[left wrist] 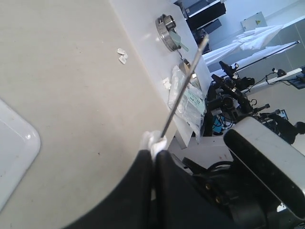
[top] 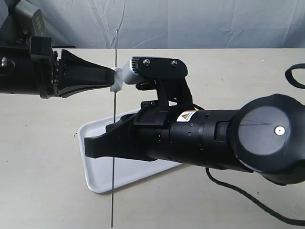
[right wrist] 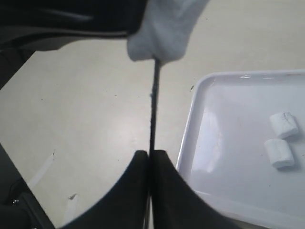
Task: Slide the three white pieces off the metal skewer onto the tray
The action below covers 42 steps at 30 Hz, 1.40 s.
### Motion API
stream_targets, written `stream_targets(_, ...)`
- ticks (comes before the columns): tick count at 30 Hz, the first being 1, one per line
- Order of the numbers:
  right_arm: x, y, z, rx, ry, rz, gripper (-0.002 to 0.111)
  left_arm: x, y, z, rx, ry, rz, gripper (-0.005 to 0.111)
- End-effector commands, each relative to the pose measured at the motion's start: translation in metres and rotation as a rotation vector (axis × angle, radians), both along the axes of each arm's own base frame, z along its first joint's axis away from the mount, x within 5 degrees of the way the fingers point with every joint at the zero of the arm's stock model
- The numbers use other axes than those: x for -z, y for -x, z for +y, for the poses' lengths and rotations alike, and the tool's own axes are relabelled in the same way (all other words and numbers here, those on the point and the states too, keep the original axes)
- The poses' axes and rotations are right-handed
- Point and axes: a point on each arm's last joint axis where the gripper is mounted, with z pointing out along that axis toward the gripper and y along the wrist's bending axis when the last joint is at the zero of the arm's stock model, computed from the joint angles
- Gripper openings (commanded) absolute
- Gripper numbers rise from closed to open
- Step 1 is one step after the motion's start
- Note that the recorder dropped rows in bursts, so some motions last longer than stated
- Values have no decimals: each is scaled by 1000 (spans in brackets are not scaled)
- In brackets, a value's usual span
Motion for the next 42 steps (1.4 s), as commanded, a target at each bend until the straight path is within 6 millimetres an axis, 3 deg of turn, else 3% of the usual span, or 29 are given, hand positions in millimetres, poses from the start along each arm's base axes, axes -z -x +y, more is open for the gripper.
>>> stream_targets(1,-2,-1,1,-13,6,-21,-1,1,1,-1,-1,0,1,0)
stream_targets(15,2,4,2,-81,38,-2,-1,2,2,-1,15,-22,-20,0)
stream_targets(25,38,6,14,-130,139,123,-1,-3,-3,0,-39,35,-50,0)
stream_targets(34,53,7,15,-134,180,165,-1,-21,-18,6,-134,106,-105,0)
stream_targets(42,55,8,14,-140,183,178,-1,-39,-29,10,-200,137,-159,0)
